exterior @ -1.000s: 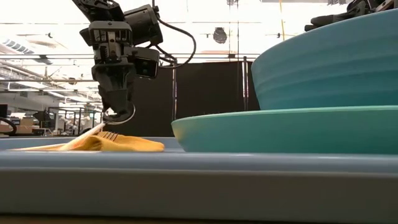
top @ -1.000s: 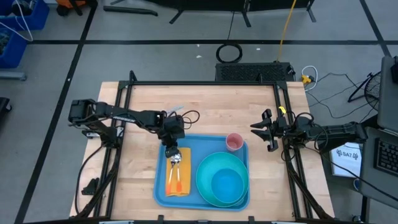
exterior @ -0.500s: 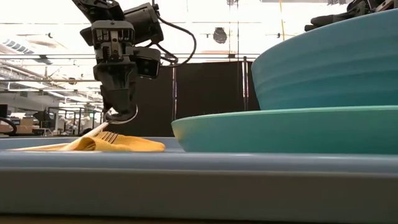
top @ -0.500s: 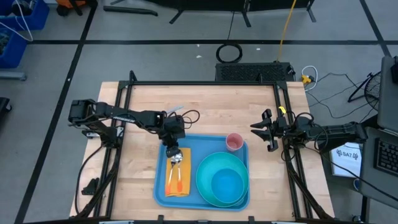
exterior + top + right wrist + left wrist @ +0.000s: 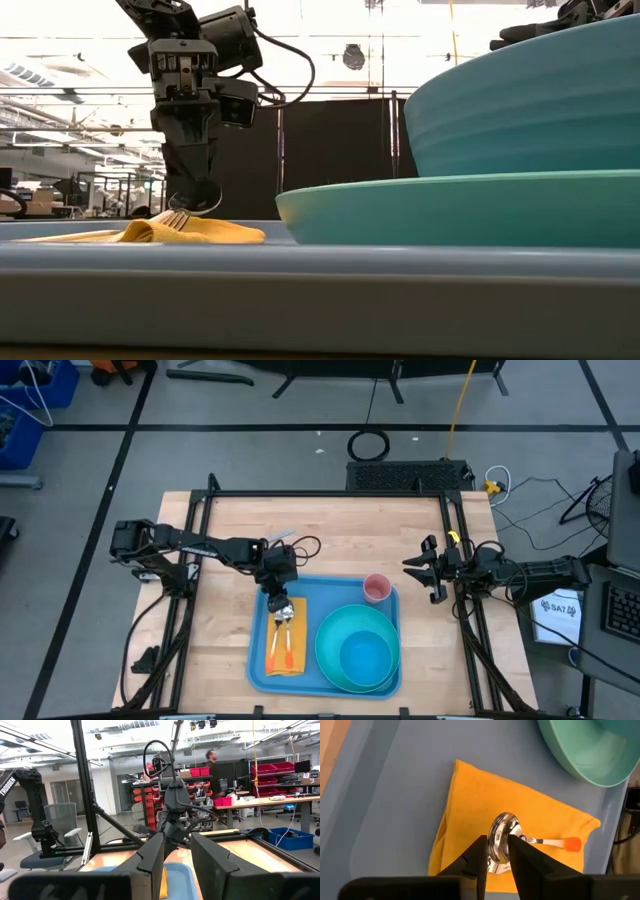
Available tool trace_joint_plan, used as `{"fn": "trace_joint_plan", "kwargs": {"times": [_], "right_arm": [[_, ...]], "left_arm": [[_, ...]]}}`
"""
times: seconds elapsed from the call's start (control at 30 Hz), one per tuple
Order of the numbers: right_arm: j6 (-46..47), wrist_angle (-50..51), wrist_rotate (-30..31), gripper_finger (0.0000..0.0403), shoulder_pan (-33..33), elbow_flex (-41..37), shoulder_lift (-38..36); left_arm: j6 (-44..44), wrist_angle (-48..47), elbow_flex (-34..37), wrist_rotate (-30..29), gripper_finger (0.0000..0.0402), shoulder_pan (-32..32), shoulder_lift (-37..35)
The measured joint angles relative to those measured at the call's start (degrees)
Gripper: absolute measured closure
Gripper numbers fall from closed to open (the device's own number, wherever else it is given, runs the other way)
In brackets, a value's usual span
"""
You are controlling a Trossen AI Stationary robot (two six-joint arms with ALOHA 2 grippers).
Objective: Set up tray
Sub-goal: Put the orange spoon on the yellow napkin to the right of the orange fork, then put the yellow knife on the yellow napkin to the right of the orange spoon
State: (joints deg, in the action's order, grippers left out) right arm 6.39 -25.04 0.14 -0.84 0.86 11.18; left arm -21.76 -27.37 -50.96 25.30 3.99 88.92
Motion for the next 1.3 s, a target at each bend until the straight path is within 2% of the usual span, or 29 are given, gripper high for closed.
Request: {"fn": "trace_joint_plan", "kwargs": {"times": [0.53, 0.7, 0.97, 1.2, 1.3], "right_arm": [[-0.01, 0.18, 0.00, 0.0314, 0.00, -0.01, 0.00], [-0.02, 0.46, 0.00, 0.0314, -0.02, 0.00, 0.00], [0.00, 0.48, 0.00, 0.0314, -0.02, -0.02, 0.00], [0.00, 0.57, 0.00, 0.0314, -0.01, 0.00, 0.07], [-0.10, 0.81, 0.02, 0.0314, 0.00, 0.00, 0.26]], "left_arm": [[-0.60, 0.00, 0.00, -1.33, 0.0321, 0.00, 0.00], [0.72, -1.00, 0.00, -1.90, 0.0321, 1.67, 0.00], [1.20, -11.77, 0.00, -17.55, 0.0321, 8.00, -0.08], [5.09, -13.93, 0.01, -21.68, 0.0321, 13.89, -3.49], [5.50, -17.01, -0.02, -26.91, 0.0320, 17.20, -3.98]]}}
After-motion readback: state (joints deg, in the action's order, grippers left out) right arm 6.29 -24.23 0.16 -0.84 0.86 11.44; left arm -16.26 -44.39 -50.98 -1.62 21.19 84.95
